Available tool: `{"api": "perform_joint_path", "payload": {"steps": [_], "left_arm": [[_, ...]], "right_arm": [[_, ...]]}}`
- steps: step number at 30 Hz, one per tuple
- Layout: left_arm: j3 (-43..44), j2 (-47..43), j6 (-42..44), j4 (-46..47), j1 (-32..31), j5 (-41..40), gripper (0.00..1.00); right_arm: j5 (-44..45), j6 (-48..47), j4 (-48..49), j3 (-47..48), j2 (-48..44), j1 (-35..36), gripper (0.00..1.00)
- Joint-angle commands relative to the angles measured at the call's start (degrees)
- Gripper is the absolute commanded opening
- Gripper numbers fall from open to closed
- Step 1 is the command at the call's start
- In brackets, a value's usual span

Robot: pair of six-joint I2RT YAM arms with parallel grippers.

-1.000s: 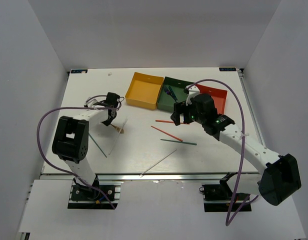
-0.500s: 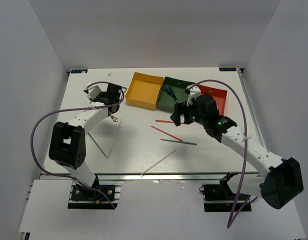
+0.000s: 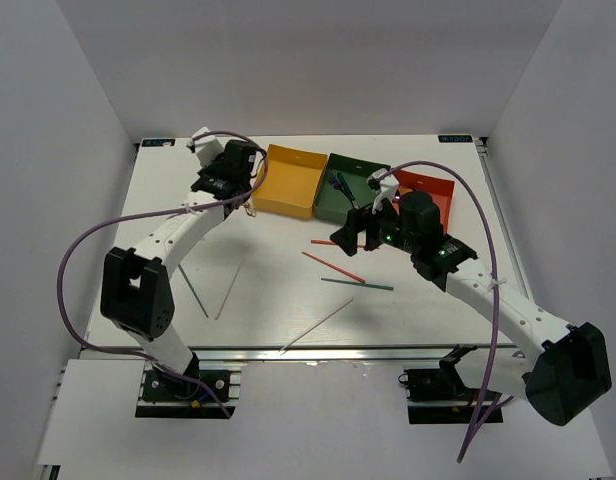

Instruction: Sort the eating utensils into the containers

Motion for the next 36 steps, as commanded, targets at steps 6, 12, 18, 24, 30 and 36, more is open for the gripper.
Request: {"api": "perform_joint_path", "payload": {"steps": [6,12,18,24,30,36], "left_arm": [[-8.34,-13.34,-1.26,3.10,-6.58,29.92,0.00],[-14.41,-21.18,-3.99,8.02,-7.82,36.78,0.00],[-17.06,-24.53,-4.61,11.10,-8.00,38.65,0.00],[-19.16,-24.44,-4.61,13.30,-8.08,40.22,0.00],[-20.40,-24.79,-5.75,16.47,-8.08,42.86,0.00],[-20.14,-24.09,-5.40,17.08,-8.08,43.22,0.00]], "right_arm": [[-12.93,4.73,12.78,6.56,8.00,0.23,0.89],[-8.27,7.36,9.16,13.87,14.35,2.08,0.89],[-12.11,13.42,9.86,16.34,18.22,3.57,0.86],[-14.33,16.94,13.30,16.42,19.89,5.42,0.83],[-14.07,18.44,12.95,18.35,24.19,7.00,0.75],[-15.03,18.27,13.03,20.90,27.01,8.58,0.19]]}}
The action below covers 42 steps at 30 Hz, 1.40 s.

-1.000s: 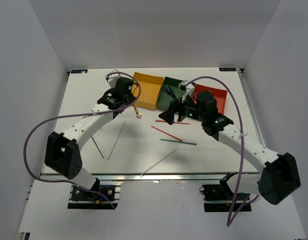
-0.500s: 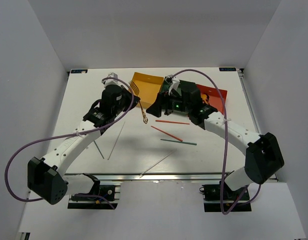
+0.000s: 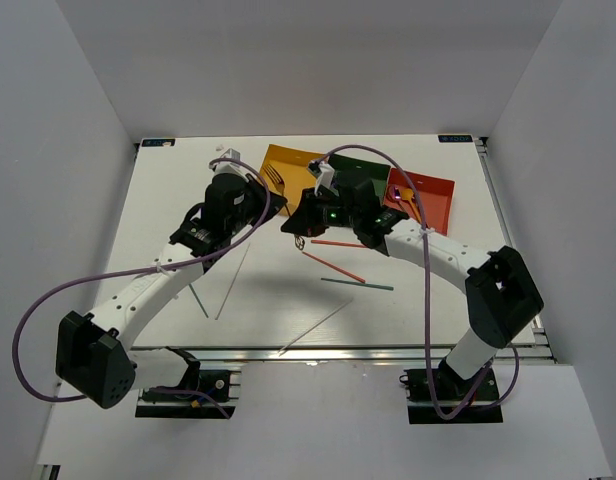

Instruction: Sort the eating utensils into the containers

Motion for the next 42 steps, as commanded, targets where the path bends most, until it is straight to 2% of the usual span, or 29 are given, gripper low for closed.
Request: {"api": "perform_joint_path", "payload": {"steps": [1,2,4,5,6,8,9,10,12,14,19,26,30,36,38,39,42], "left_arm": [[0.48,-0.40,0.13,1.59,-0.22,0.68,0.00],[0.82,-0.22,0.48,1.23,-0.21,-0.19,0.19],[1.79,0.21,0.92,-1.90,-0.30,-2.38,0.70],[3.01,0.57,1.10,-4.72,-0.22,-4.49,0.88],[6.68,1.09,1.62,-8.23,-0.21,-10.42,0.98],[10.74,2.59,2.94,-18.60,-0.13,-16.78,0.98],[14.68,2.94,3.12,-22.46,-0.13,-24.47,0.98],[15.93,2.68,3.38,-28.24,-0.13,-27.94,0.98],[17.09,1.28,5.31,-32.15,-0.13,-34.36,0.98],[15.08,-2.92,11.69,-30.25,-0.13,-33.17,0.98],[7.88,-9.09,20.34,-26.89,-0.13,-21.66,0.98],[-4.06,-16.21,25.79,-26.02,-0.13,-22.17,0.98],[-12.16,-19.64,26.94,-20.93,-0.13,-22.00,0.98],[-12.53,-19.47,27.47,-20.56,-0.13,-19.19,0.98],[-12.71,-19.12,27.47,-20.39,-0.13,-18.83,0.98],[-12.62,-19.03,27.47,-20.74,-0.13,-19.27,0.98],[-12.79,-19.21,27.11,-20.83,-0.04,-20.41,0.98]], "right_arm": [[-0.83,-0.05,2.08,3.79,0.28,0.74,0.00],[-0.13,-0.58,1.47,3.97,0.20,0.74,0.00],[2.41,-3.72,-0.72,4.84,0.11,0.65,0.00],[5.21,-5.22,-2.12,5.28,0.11,0.39,0.00],[6.72,-6.54,-5.36,5.90,0.19,-0.40,0.00],[10.31,-9.88,-8.45,7.56,0.63,-1.80,0.00],[11.99,-11.55,-12.99,8.44,0.81,-3.20,0.00],[14.01,-15.57,-15.82,9.84,1.77,-4.00,0.00],[20.77,-20.94,-21.36,15.03,3.26,-6.10,0.00],[28.83,-28.04,-27.00,18.71,5.72,-7.52,0.00],[29.76,-37.04,-35.25,27.16,13.88,-14.02,0.00],[27.40,-42.77,-36.59,34.02,22.07,-19.12,0.00],[26.07,-43.65,-38.52,38.15,26.03,-20.79,0.01],[23.17,-44.18,-39.84,41.94,27.18,-20.80,0.46],[23.60,-43.56,-39.40,41.94,26.39,-20.80,0.71],[24.13,-43.12,-39.40,42.03,26.21,-20.80,0.89],[25.27,-39.19,-39.67,42.12,22.72,-20.71,0.89]]}}
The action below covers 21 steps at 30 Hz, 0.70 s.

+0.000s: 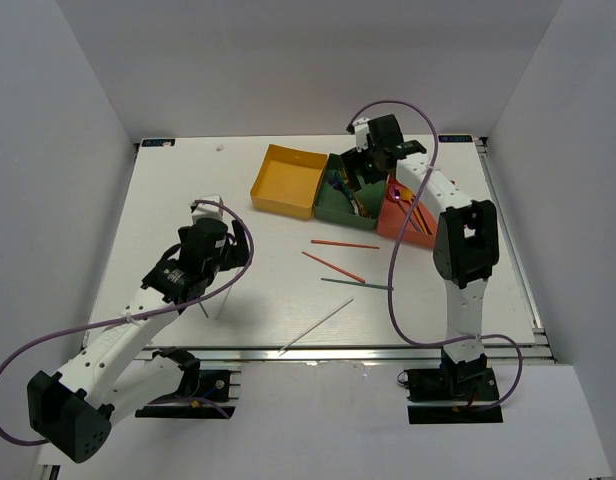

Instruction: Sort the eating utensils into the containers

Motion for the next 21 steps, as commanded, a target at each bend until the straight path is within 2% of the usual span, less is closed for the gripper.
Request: {"api": "perform_joint_path", "payload": {"steps": [1,4,5,6,7,9,10,12,14,16,17,18,20,21], "left_arm": [[0.69,-0.89,0.49,1.03,-0.15,-0.24,0.98],[0.69,-0.01,-0.38,0.59,-0.15,-0.77,0.98],[0.87,0.34,-1.34,0.41,-0.15,-0.86,0.98],[0.87,0.86,-1.53,0.15,-0.15,-0.25,0.98],[0.95,2.00,-1.53,0.15,-0.15,0.80,0.98],[1.65,3.41,-3.45,-1.60,-0.15,0.82,0.96],[1.92,4.29,-4.42,-2.31,-0.15,-0.06,0.96],[2.71,4.56,-6.80,-4.67,-0.06,-5.05,0.96],[3.41,4.38,-7.42,-6.17,-0.06,-8.84,0.96],[4.64,4.47,-6.81,-8.28,-0.06,-15.95,0.96],[4.73,4.47,-6.02,-8.81,-0.06,-18.58,0.96],[3.95,4.38,-5.75,-9.17,-0.06,-22.87,0.96],[3.50,4.12,-5.84,-9.08,-0.06,-23.45,0.97],[3.07,3.95,-5.40,-7.60,-0.06,-20.31,0.97]], "right_arm": [[0.32,5.02,-0.24,1.83,-6.76,0.27,0.89],[9.51,12.49,0.73,-3.60,-13.94,3.78,0.89],[16.42,14.60,1.51,-6.05,-16.24,5.18,0.89],[17.62,15.40,3.35,-8.69,-18.44,8.16,0.89],[16.93,14.54,5.11,-15.50,-23.51,9.49,0.89],[3.80,11.48,9.67,-23.01,-28.55,11.16,0.89],[0.96,10.93,10.56,-28.87,-32.57,11.52,0.89],[-6.33,9.80,11.36,-33.13,-35.07,12.83,0.89],[-6.38,7.16,10.66,-37.52,-36.31,14.24,0.89],[-7.41,5.84,8.04,-38.33,-34.29,15.83,0.85],[-7.33,5.22,7.24,-38.34,-33.24,16.35,0.82],[-7.85,4.43,6.10,-38.07,-30.62,17.75,0.75],[-5.77,3.72,6.00,-37.46,-28.06,19.69,0.72],[-4.97,3.81,6.00,-37.02,-25.43,20.13,0.69]]}}
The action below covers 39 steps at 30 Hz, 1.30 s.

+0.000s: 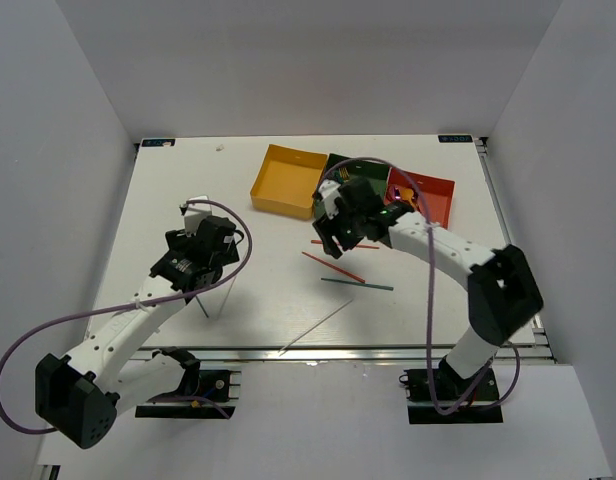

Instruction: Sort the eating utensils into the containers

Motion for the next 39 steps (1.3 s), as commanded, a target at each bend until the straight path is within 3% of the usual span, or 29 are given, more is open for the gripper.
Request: {"api": "perform_joint_path", "payload": {"steps": [1,6,17,26,30,39], "left_arm": [[0.33,-1.56,1.24,0.76,-0.10,-2.87,0.97],[-0.11,-0.78,1.78,1.29,-0.10,-1.19,0.97],[-0.20,1.16,3.45,2.35,-0.10,2.42,0.97],[-0.20,0.98,3.80,2.61,-0.10,3.12,0.97],[-0.20,0.98,3.89,2.70,-0.10,3.39,0.97],[-0.20,1.25,4.15,2.88,-0.10,3.83,0.97]], "right_arm": [[0.81,-2.44,-1.21,0.40,4.71,2.74,0.68],[2.66,-2.79,-1.47,4.27,12.44,4.32,0.59],[4.86,-4.81,-1.47,4.45,18.08,4.59,0.44],[4.42,-5.87,-2.35,5.94,21.59,4.59,0.17],[5.03,-6.92,-2.70,7.34,21.94,4.59,0.00],[3.28,-13.78,-5.16,14.81,20.37,6.78,0.00]]}}
